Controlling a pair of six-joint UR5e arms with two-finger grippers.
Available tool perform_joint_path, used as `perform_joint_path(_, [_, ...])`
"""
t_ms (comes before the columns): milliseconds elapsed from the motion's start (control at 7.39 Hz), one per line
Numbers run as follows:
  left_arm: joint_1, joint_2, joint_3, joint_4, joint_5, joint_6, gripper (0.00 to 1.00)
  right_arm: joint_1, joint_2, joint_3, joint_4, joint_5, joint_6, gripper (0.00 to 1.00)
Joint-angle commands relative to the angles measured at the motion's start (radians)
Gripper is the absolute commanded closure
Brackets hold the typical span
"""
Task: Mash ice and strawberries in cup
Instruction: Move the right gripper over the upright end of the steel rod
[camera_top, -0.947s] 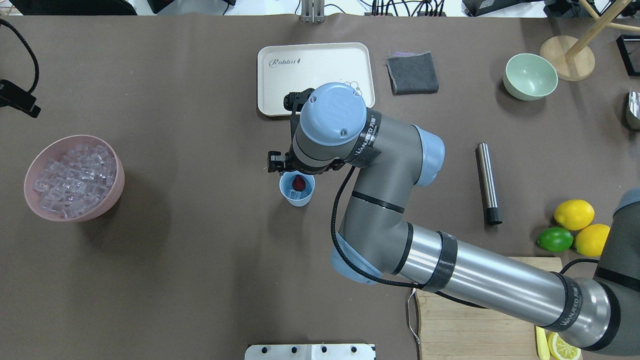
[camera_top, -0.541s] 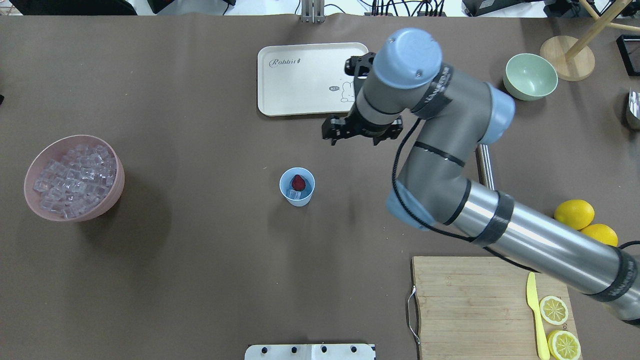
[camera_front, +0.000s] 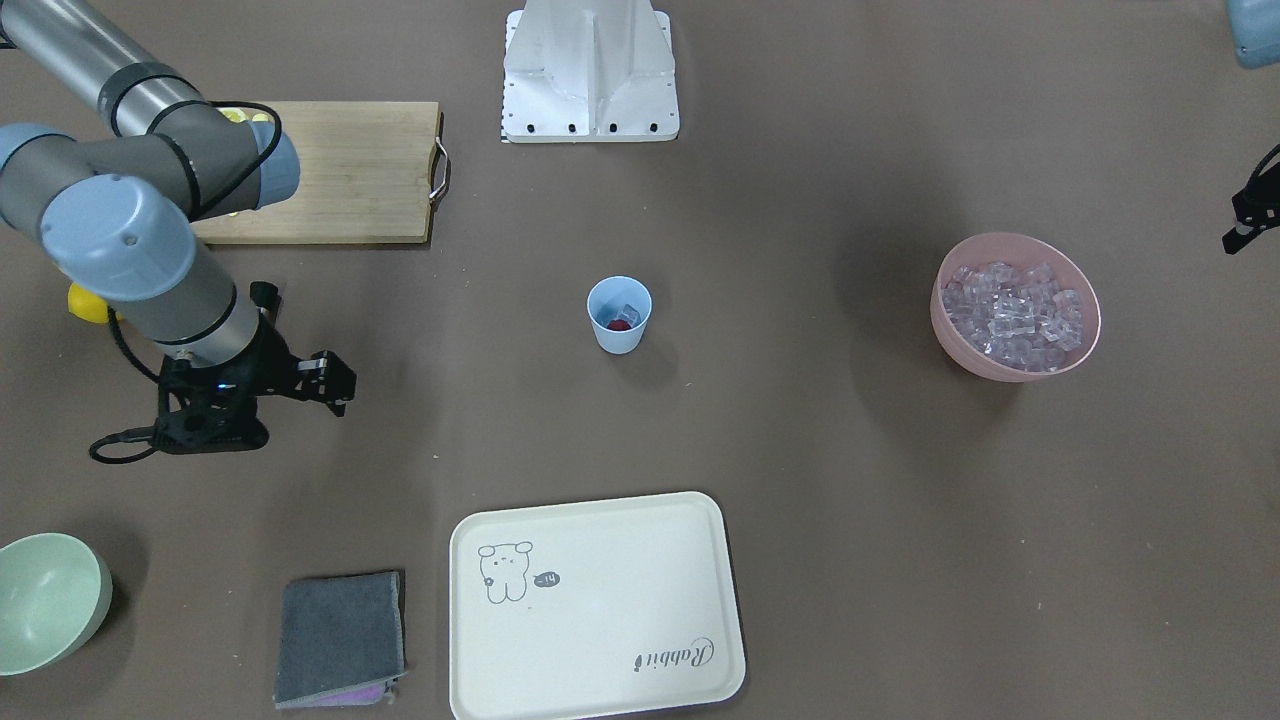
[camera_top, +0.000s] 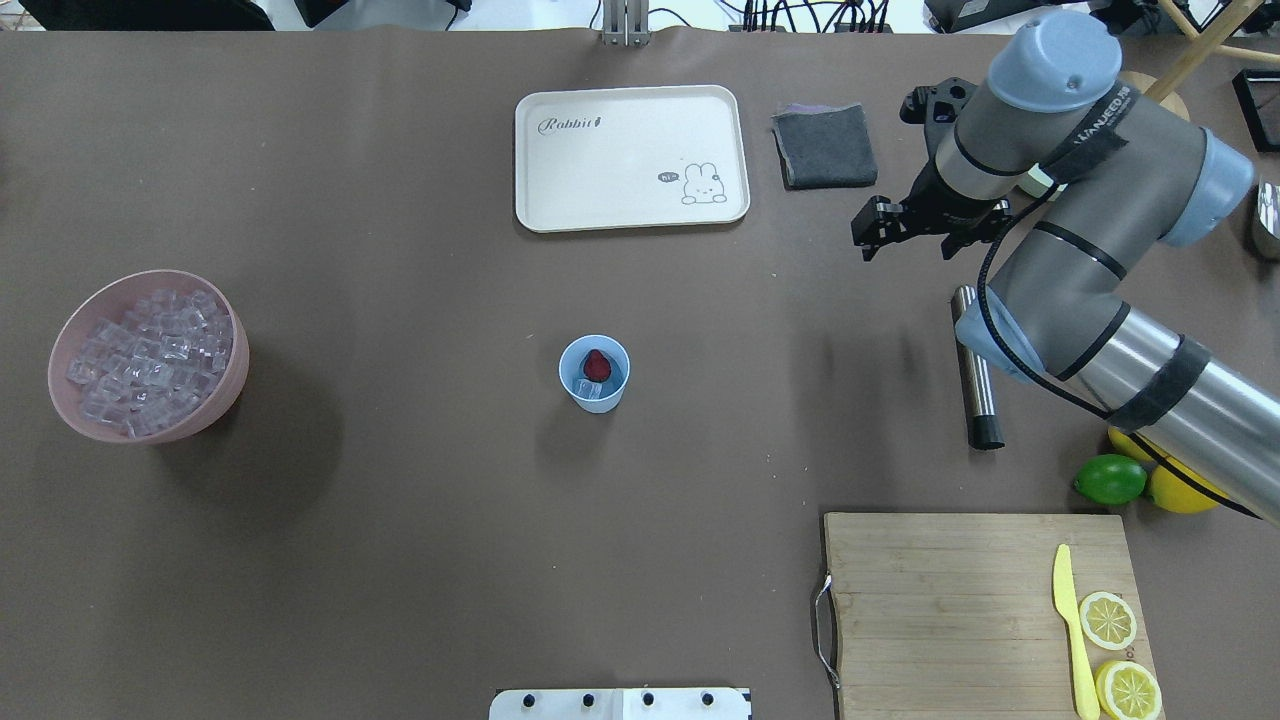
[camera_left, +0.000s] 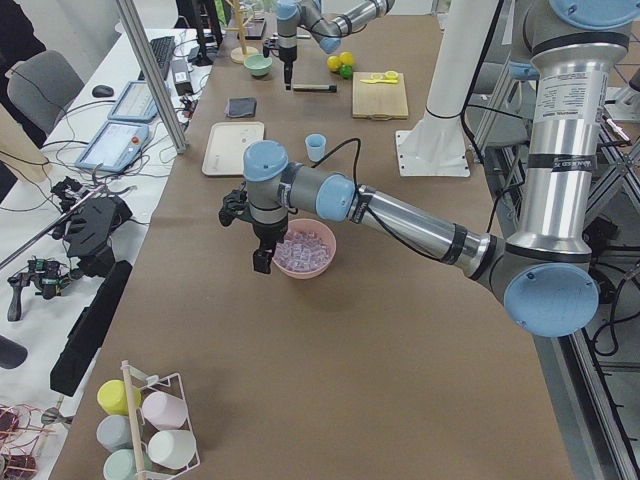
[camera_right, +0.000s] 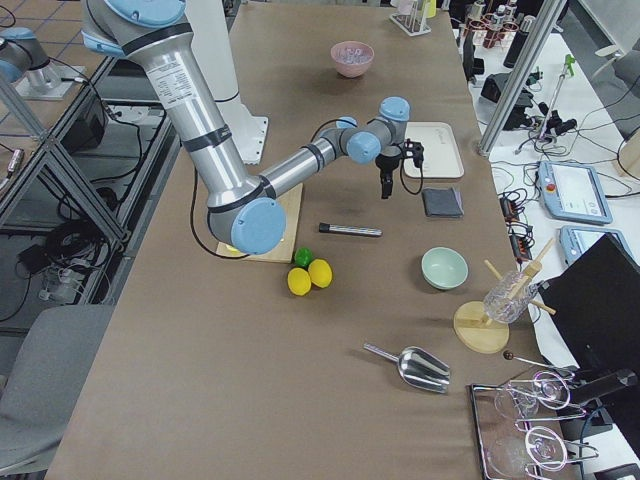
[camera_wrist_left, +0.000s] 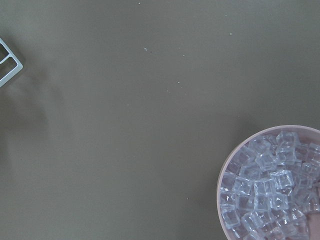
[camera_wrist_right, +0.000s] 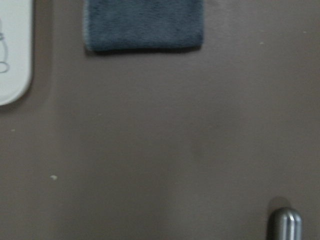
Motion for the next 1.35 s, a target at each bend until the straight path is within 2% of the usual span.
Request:
perform_joint_path(0, [-0.042,0.02,-0.031,-0.001,-0.036,0.0,0.03,0.047,-0.024,-0.106,0.055,0.015,-0.034,0.0])
perform_joint_path(406, [-0.044,0.023,-0.062,0.002,-0.034,-0.006,0.03,0.051,-0.071,-0.143,0.075,0.091,-0.077,0.02])
perform_joint_path(677, [-0.044,0.022,-0.076,0.005,-0.033,-0.008,0.03,0.038,-0.078,-0.159,0.075,0.109,-0.077,0.1])
perform_joint_path(1083, [-0.044,0.014,-0.077,0.005,-0.031,-0.008,0.03,0.016,-0.069,-0.154,0.077,0.142,-0.057,0.14])
perform_joint_path(1218, [-0.044,0.014,-0.081,0.006,-0.031,-0.009,0.03,0.014,-0.079,-0.157,0.077,0.142,-0.066,0.21])
